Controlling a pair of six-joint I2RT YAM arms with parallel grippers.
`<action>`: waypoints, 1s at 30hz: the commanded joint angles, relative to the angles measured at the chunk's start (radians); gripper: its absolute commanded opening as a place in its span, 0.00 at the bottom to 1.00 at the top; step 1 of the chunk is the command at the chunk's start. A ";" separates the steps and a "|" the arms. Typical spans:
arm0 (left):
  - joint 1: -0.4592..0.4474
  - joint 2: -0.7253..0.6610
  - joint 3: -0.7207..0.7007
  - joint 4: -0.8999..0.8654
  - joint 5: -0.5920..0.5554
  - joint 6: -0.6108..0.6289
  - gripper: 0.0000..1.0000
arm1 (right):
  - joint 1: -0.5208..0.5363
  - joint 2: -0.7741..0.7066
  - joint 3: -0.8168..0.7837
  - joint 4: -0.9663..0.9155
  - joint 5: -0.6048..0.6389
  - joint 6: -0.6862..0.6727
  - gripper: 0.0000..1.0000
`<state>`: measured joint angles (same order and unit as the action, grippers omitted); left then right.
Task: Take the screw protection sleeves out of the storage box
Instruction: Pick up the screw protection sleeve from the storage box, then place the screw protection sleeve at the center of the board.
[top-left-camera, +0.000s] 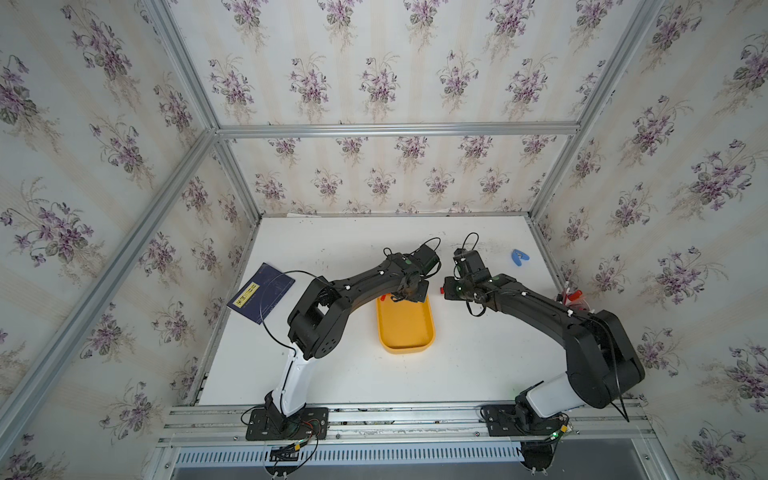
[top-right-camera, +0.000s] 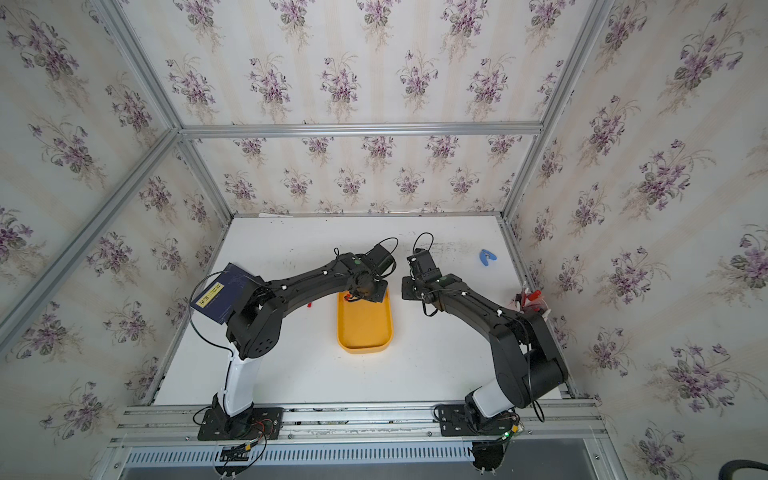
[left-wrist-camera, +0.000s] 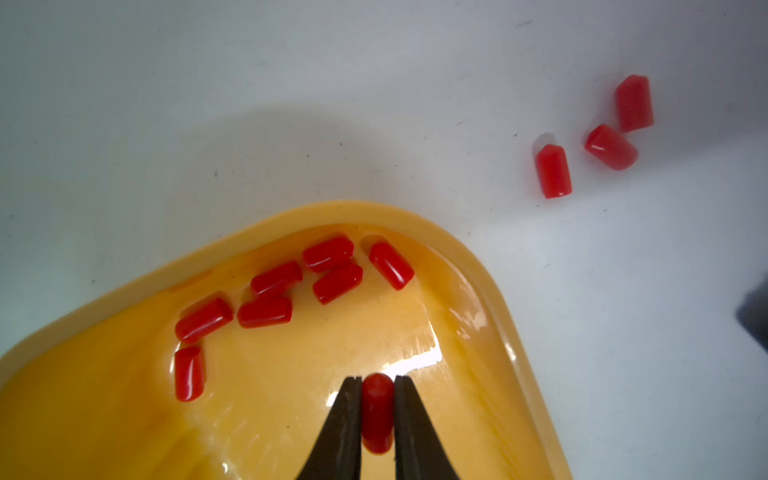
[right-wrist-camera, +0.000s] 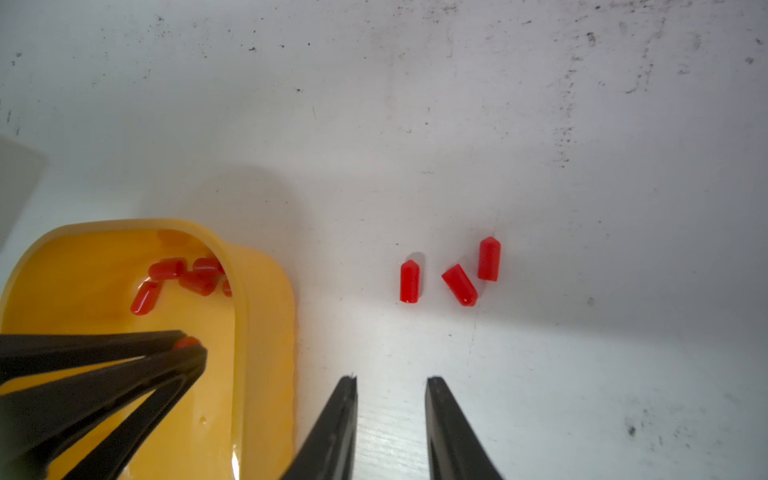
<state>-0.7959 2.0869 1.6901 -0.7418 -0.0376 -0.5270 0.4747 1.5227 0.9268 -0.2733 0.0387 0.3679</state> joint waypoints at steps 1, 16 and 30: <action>0.010 -0.063 -0.012 -0.056 0.012 -0.006 0.19 | -0.001 -0.008 0.014 -0.011 0.013 -0.002 0.33; 0.192 -0.352 -0.177 -0.224 -0.029 0.026 0.21 | -0.001 0.001 0.036 -0.027 0.013 -0.014 0.33; 0.272 -0.226 -0.332 -0.109 -0.114 0.062 0.20 | -0.001 0.007 0.031 -0.032 0.020 -0.017 0.33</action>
<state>-0.5293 1.8420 1.3705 -0.8871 -0.1143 -0.4728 0.4747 1.5272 0.9565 -0.3042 0.0448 0.3592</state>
